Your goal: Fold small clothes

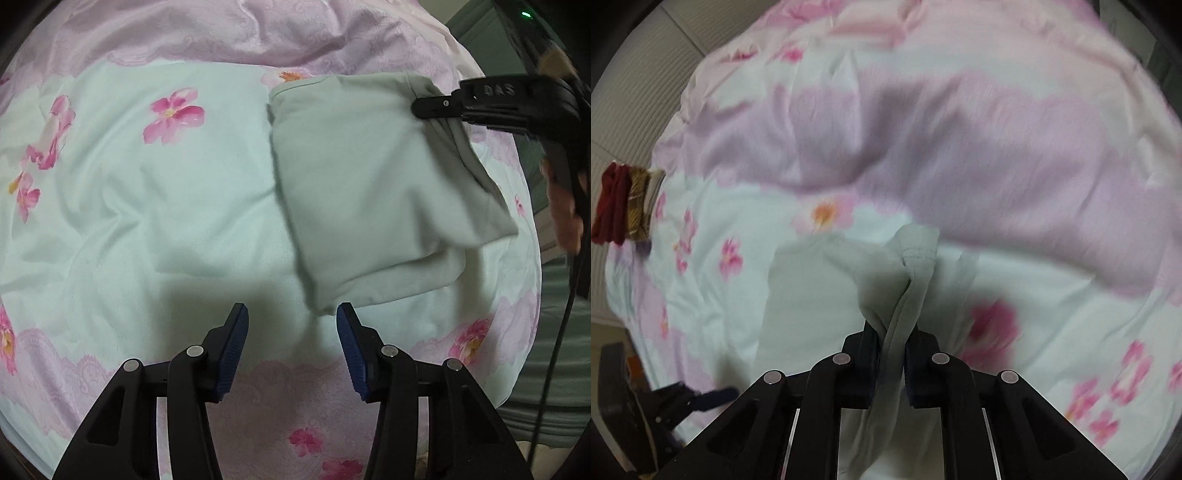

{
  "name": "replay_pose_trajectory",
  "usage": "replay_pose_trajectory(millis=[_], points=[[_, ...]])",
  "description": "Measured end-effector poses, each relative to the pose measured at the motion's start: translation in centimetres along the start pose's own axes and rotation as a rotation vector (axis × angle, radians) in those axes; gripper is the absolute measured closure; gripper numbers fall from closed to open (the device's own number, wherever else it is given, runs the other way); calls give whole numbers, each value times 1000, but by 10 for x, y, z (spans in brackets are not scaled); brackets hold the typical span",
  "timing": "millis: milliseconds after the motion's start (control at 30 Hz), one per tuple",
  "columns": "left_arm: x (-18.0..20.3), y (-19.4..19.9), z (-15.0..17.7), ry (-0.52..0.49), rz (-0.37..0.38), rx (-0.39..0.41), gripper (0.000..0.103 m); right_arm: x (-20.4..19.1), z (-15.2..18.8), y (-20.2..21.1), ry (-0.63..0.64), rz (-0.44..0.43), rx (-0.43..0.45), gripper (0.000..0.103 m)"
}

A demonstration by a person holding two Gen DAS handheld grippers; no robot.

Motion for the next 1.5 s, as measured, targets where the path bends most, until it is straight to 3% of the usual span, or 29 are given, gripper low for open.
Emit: replay_pose_trajectory(millis=[100,167,233,333,467,667,900,1067,1100,1133,1167,1200,1333,1433,1500], points=[[3,-2,-1,-14,-10,-7,54,21,-7,-9,-35,73,-59,85],[7,-2,0,-40,-15,-13,53,31,-1,-13,-46,102,-96,71],[11,-1,1,-66,-17,-11,51,37,10,-1,-52,117,-67,53],[21,1,1,-112,-39,10,51,38,31,25,-52,103,-7,48],[36,-7,0,-182,-78,20,51,47,74,42,-82,113,-13,48],[50,-22,-7,-196,-137,34,52,54,119,31,-214,15,-85,48],[47,-23,-22,-197,-182,59,79,45,137,15,-261,-59,-102,48],[39,-19,-23,-166,-144,50,86,34,128,10,-275,-101,-91,48],[39,-18,-22,-158,-137,48,88,32,126,10,-280,-111,-83,49],[37,-15,-23,-141,-125,52,89,31,126,11,-290,-114,-76,58],[31,-8,-22,-126,-117,60,89,30,125,11,-302,-119,-69,69],[28,-2,-23,-107,-105,69,89,29,125,13,-311,-133,-64,88],[20,15,-18,-87,-109,100,91,17,125,26,-311,-161,-50,89],[8,13,-13,-45,-99,73,91,8,127,32,-300,-172,-46,89],[3,6,-9,-44,-132,54,91,6,131,30,-306,-181,-73,89]])
Point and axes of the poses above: each gripper's, at about its wrist camera, not at the fingertips, and y roughly against the way its jaws point, x to its right, z to its underside, the point moved 5 cm from there along -y, roughly the way its jaws point, and after that the axes turned 2 degrees about -y, right-handed, at the moved point
